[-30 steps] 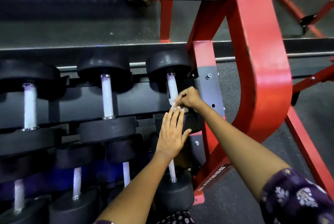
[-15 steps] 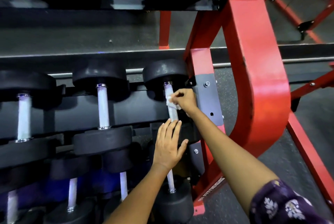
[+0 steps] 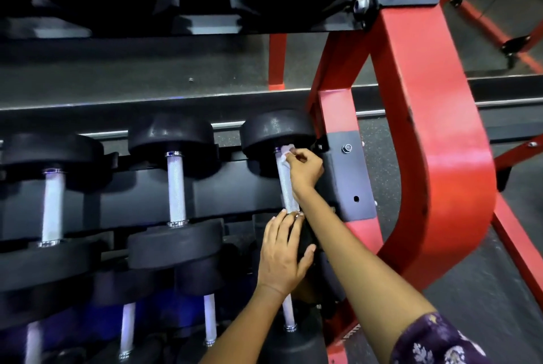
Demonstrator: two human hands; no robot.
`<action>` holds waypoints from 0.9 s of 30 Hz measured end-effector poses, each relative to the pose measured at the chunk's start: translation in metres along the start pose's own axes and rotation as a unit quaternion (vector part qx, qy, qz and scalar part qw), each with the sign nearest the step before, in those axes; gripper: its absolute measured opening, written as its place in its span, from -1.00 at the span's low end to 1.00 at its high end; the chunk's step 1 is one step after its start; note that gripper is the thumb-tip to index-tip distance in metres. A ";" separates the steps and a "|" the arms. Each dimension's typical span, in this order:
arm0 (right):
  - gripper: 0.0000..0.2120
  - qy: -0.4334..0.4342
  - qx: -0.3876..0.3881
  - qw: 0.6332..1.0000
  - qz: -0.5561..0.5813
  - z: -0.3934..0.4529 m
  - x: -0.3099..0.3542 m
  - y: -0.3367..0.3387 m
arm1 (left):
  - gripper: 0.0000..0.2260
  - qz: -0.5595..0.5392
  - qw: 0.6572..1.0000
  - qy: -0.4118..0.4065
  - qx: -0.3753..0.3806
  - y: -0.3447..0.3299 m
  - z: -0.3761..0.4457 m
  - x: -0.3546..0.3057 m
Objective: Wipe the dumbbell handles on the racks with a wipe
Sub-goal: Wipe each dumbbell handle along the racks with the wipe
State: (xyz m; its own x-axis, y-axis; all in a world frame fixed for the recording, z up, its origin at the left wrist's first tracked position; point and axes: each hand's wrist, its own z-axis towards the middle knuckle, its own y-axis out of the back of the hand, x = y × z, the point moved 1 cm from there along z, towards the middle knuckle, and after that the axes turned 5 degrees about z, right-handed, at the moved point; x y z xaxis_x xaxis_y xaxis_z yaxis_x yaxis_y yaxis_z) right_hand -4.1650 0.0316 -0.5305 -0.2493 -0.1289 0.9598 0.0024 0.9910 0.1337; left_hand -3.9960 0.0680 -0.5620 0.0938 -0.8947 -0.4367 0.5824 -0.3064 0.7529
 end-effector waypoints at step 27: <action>-0.57 0.595 0.172 0.489 -0.615 0.003 0.005 0.005 | -0.53 0.000 1.000 0.019 0.012 0.000 -0.001 -0.001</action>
State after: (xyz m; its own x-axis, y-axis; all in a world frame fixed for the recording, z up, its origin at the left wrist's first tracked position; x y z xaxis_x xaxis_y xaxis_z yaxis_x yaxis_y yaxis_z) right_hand -4.1691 0.0360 -0.5263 0.8819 -0.3620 -0.3022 0.3455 0.0599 0.9365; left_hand -3.9950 0.0696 -0.5622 0.1257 -0.8819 -0.4545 0.5635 -0.3135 0.7643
